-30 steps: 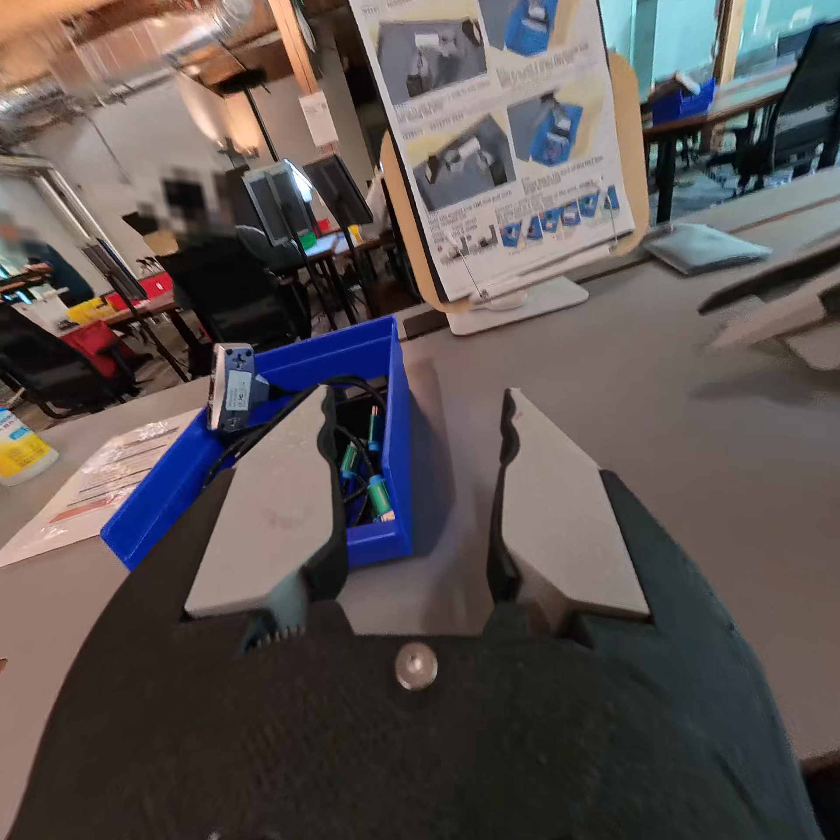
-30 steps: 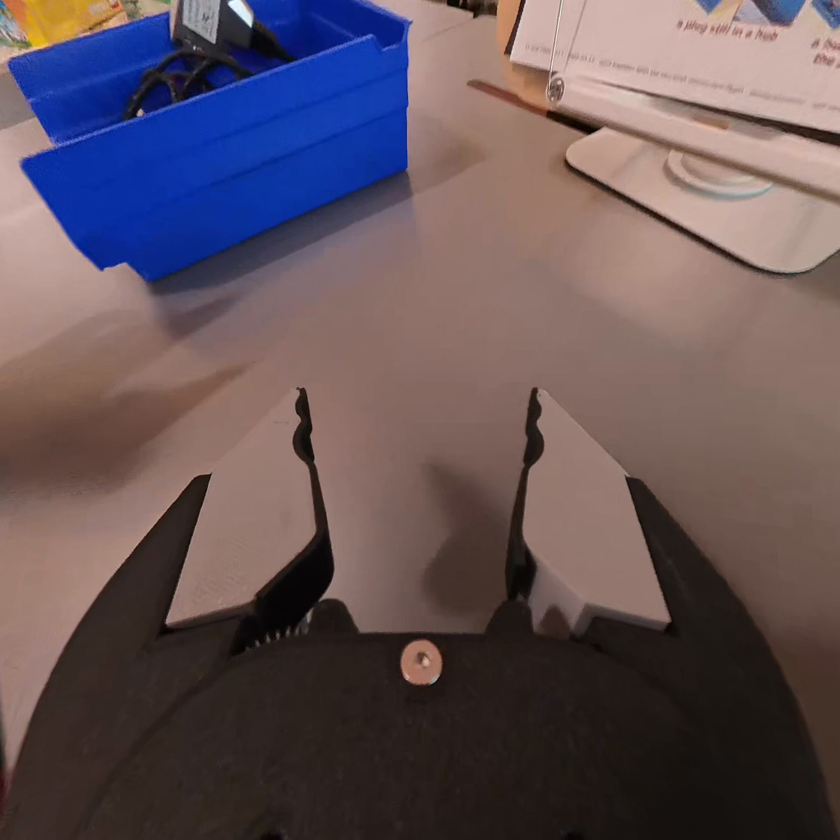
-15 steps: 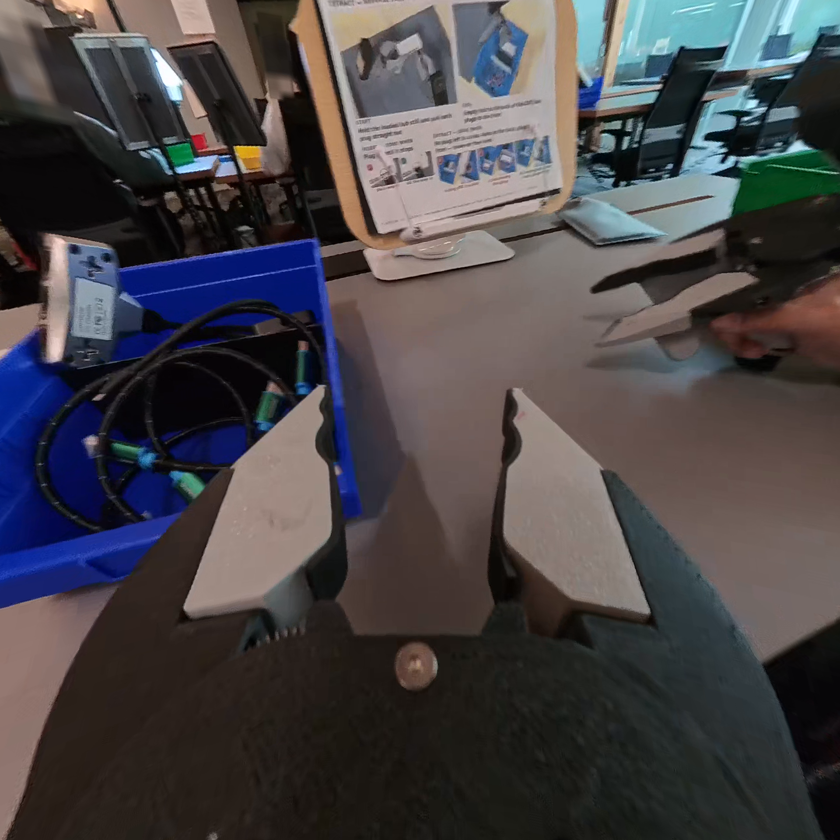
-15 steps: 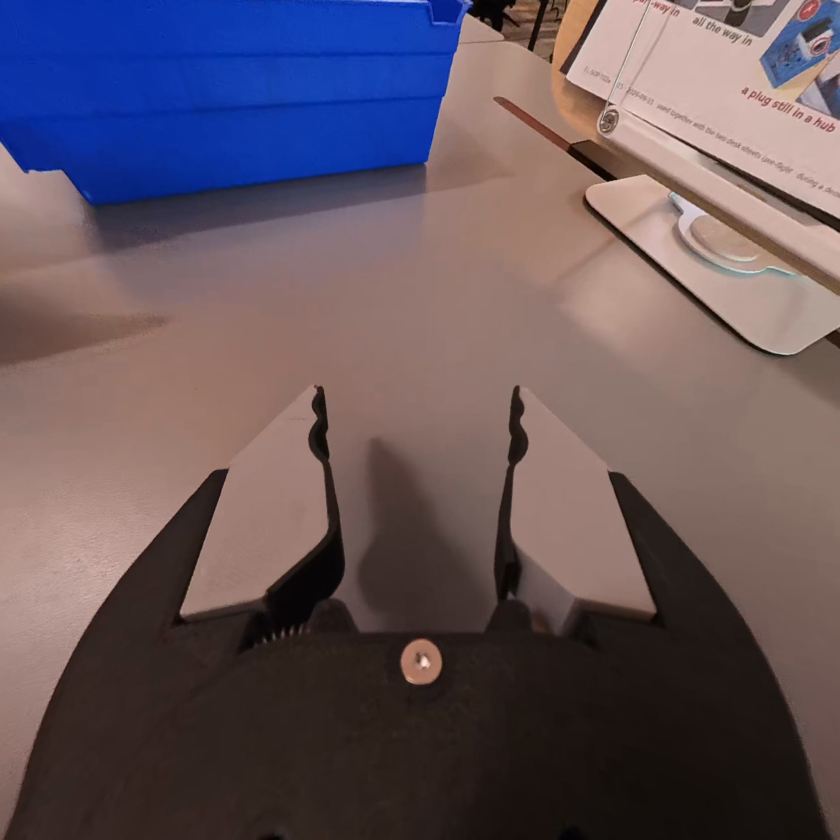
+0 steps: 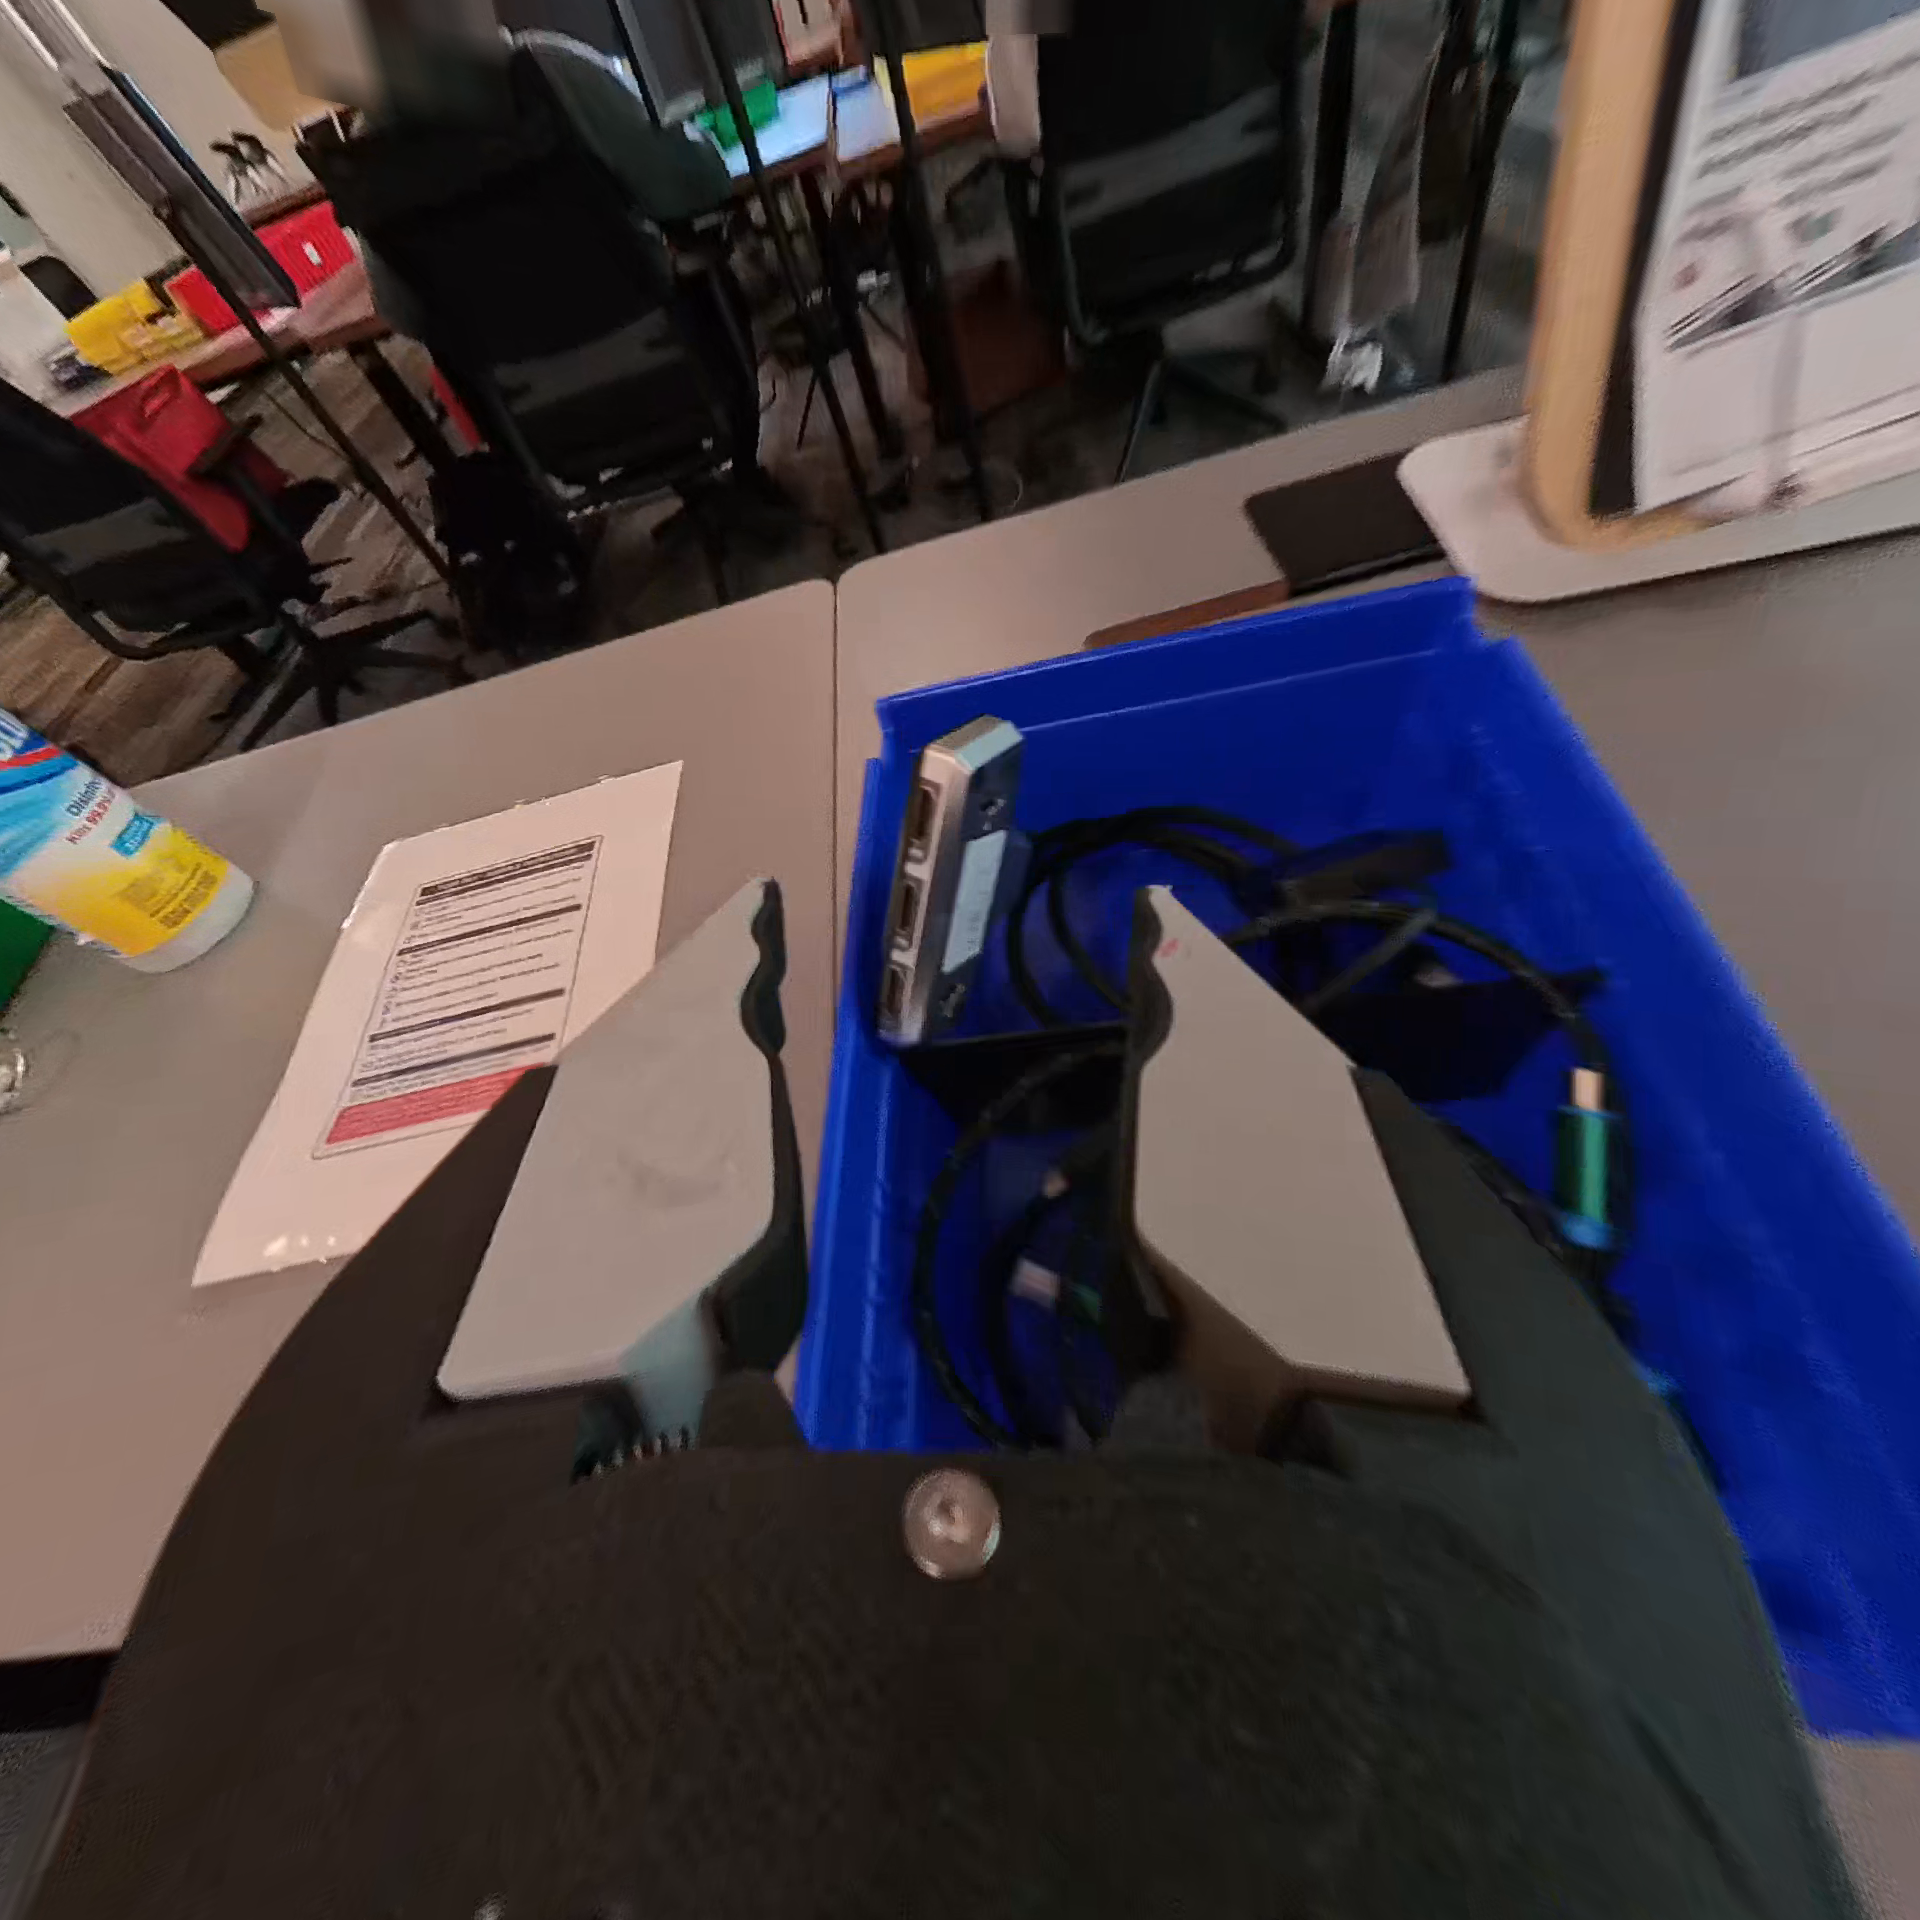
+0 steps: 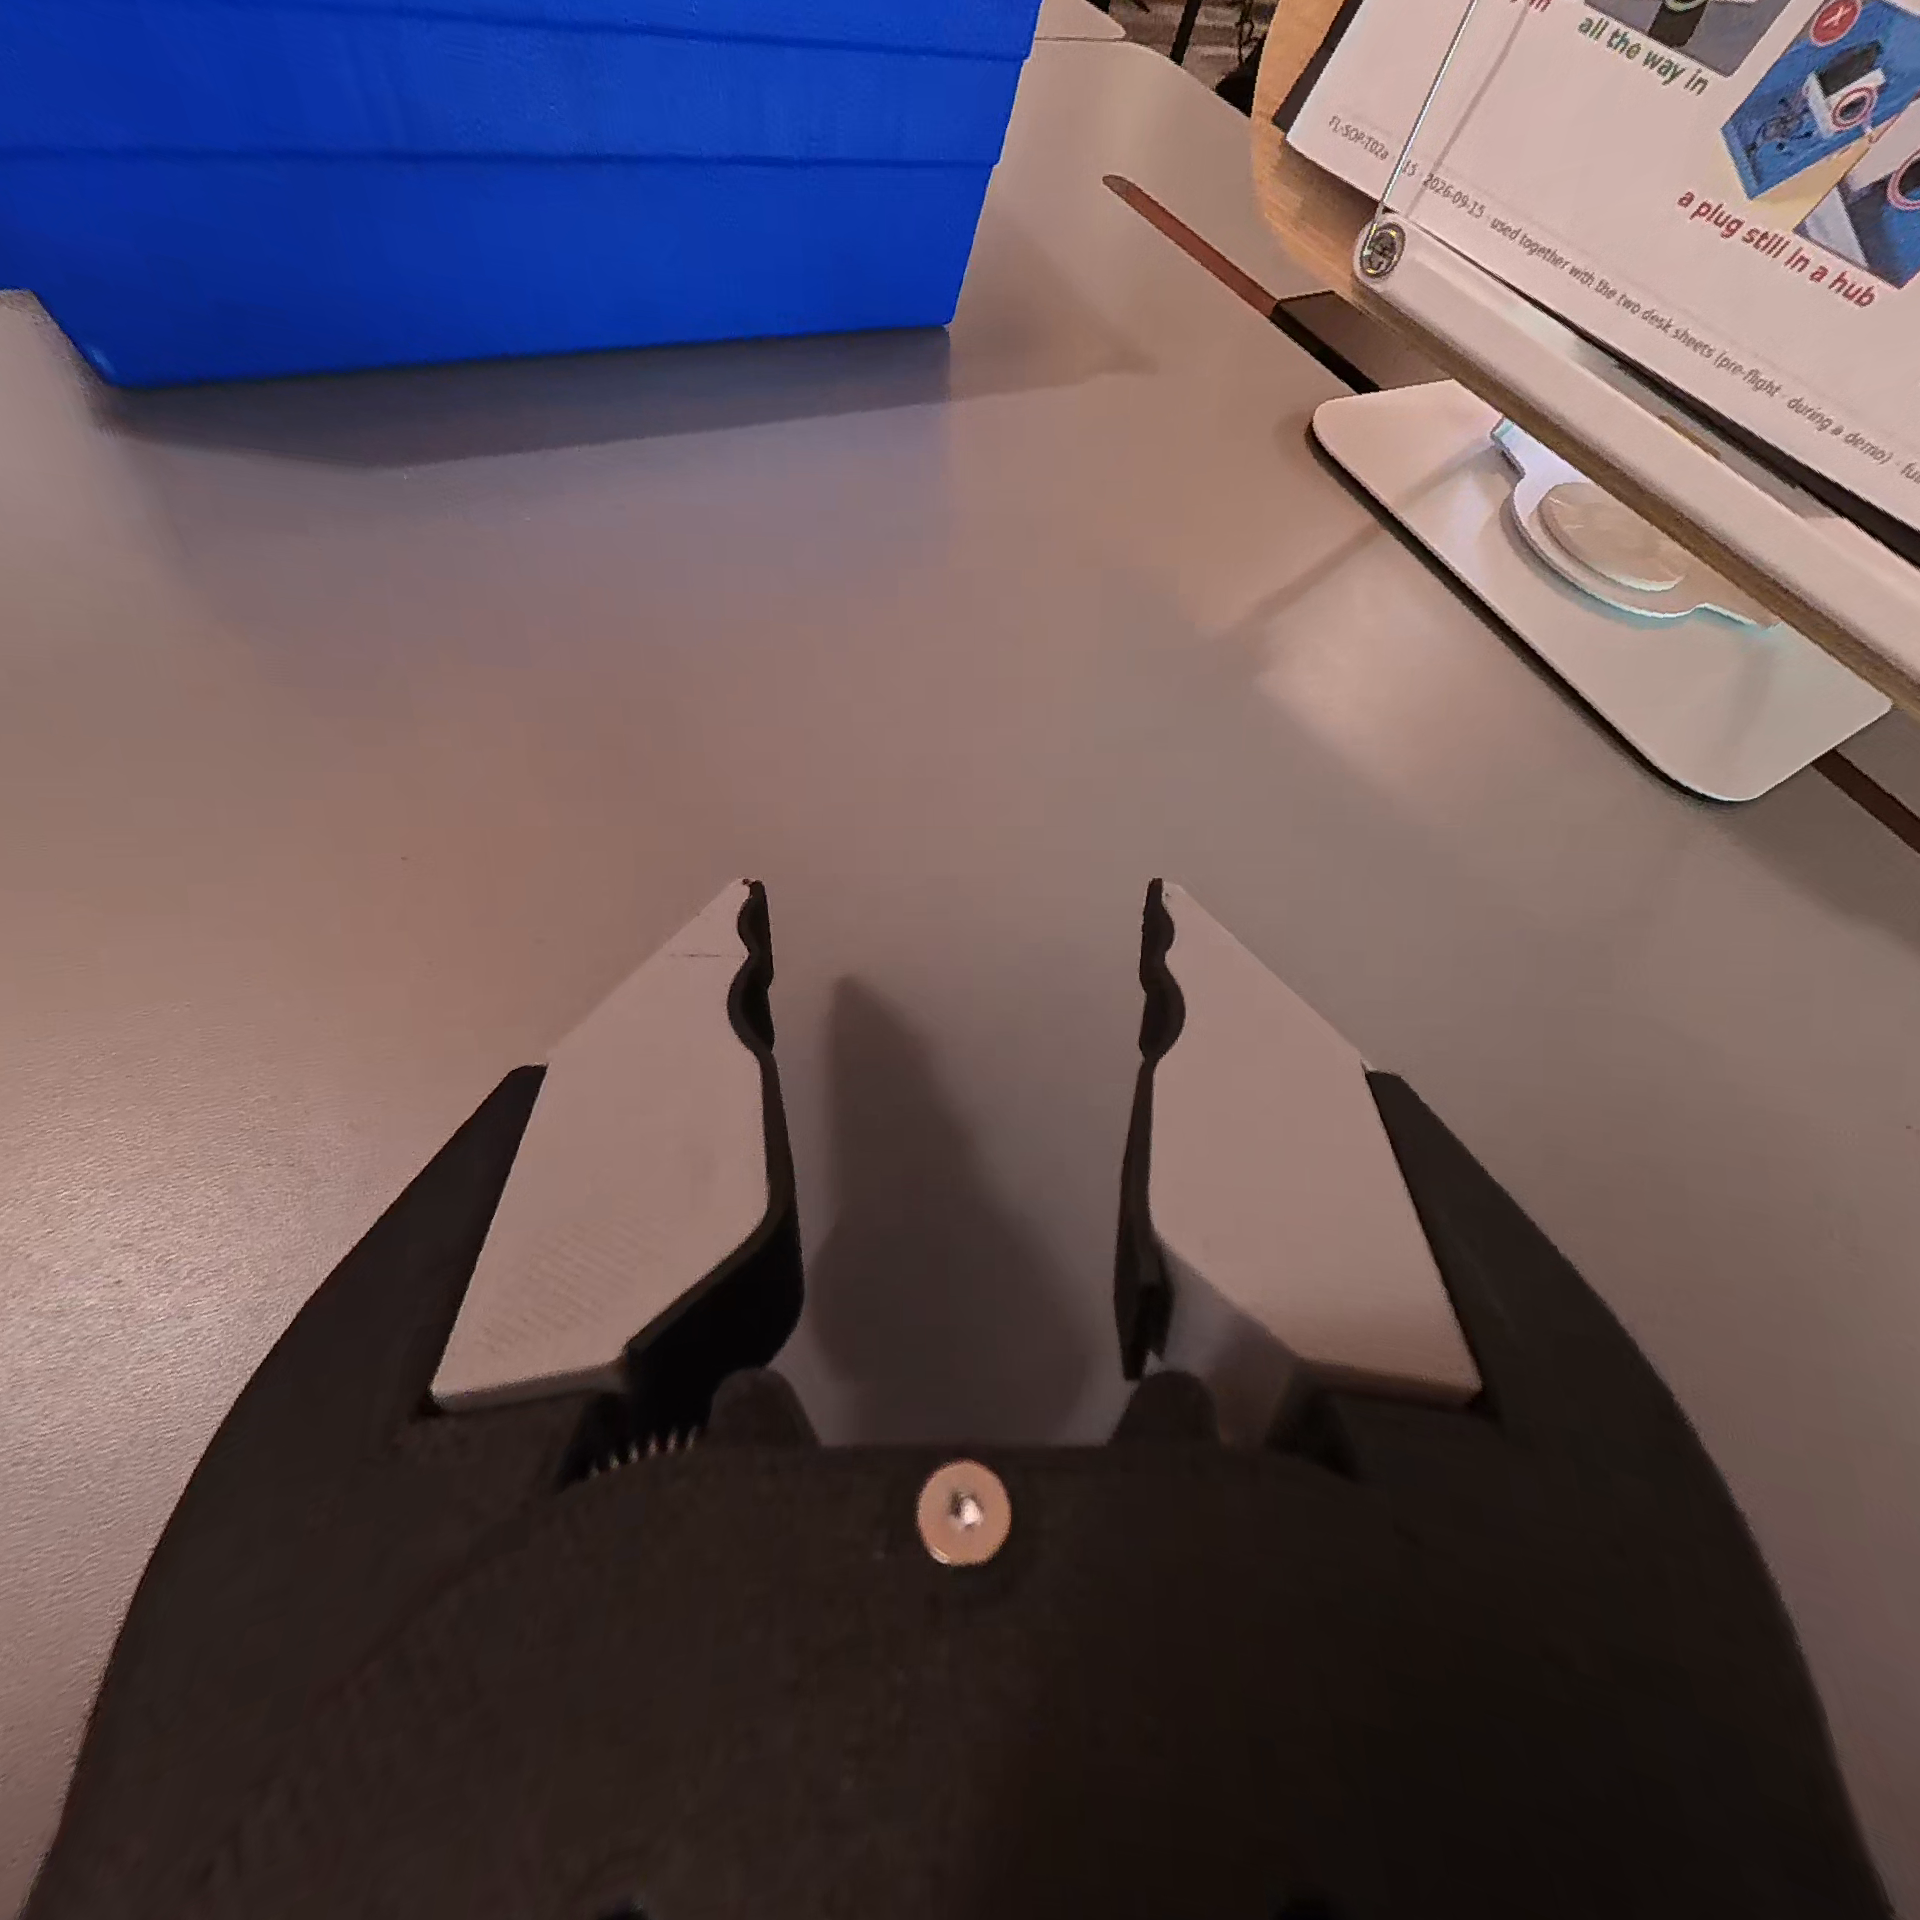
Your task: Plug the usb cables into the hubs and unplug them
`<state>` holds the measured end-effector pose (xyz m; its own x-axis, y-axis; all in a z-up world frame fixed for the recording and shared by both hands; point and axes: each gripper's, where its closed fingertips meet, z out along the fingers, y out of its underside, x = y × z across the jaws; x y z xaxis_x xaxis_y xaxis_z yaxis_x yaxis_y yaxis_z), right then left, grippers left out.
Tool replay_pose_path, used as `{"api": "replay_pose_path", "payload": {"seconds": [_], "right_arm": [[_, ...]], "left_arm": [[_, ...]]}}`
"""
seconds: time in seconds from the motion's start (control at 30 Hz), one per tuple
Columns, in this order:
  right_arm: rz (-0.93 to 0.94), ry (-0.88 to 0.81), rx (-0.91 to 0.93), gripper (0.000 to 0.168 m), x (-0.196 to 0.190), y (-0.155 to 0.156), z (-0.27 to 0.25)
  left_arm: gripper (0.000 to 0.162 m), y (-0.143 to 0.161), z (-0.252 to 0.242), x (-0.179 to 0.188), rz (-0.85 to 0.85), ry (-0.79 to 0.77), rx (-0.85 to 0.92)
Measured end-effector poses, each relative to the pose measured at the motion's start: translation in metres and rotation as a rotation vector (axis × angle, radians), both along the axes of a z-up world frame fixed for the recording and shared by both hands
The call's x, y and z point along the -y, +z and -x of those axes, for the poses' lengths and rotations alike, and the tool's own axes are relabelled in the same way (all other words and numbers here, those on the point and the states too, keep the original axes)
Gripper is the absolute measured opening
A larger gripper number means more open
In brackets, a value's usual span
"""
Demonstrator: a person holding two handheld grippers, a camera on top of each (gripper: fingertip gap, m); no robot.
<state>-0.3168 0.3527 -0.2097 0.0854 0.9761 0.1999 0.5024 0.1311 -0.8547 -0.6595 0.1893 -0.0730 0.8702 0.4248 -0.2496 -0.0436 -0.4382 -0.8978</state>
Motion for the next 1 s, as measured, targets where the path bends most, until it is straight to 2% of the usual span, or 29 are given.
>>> {"api": "replay_pose_path", "payload": {"seconds": [0.2,0.3,0.43,0.57,0.77,0.9,1.0], "right_arm": [[0.035,-0.017,-0.005,0.069,-0.007,0.000,-0.002],[0.032,-0.031,0.000,0.068,-0.012,-0.001,-0.004],[0.048,-0.039,0.003,0.066,-0.015,-0.001,-0.005],[0.052,-0.055,-0.004,0.064,-0.019,0.000,-0.006],[0.041,-0.108,-0.027,0.061,-0.032,0.003,-0.013],[0.048,-0.150,-0.050,0.060,-0.043,0.007,-0.016],[0.047,-0.190,-0.073,0.060,-0.053,0.012,-0.021]], "left_arm": [[0.056,-0.043,0.043,-0.044,0.222,-0.034,0.035],[0.034,-0.066,0.052,-0.054,0.336,-0.049,0.039],[0.029,-0.068,0.052,-0.058,0.389,-0.074,-0.006],[0.023,-0.021,0.051,-0.055,0.332,-0.012,-0.253],[0.019,0.108,-0.002,-0.051,0.196,0.061,-0.734],[0.019,0.172,-0.067,-0.051,0.075,-0.002,-0.820],[0.019,0.199,-0.125,-0.055,-0.015,-0.107,-0.825]]}}
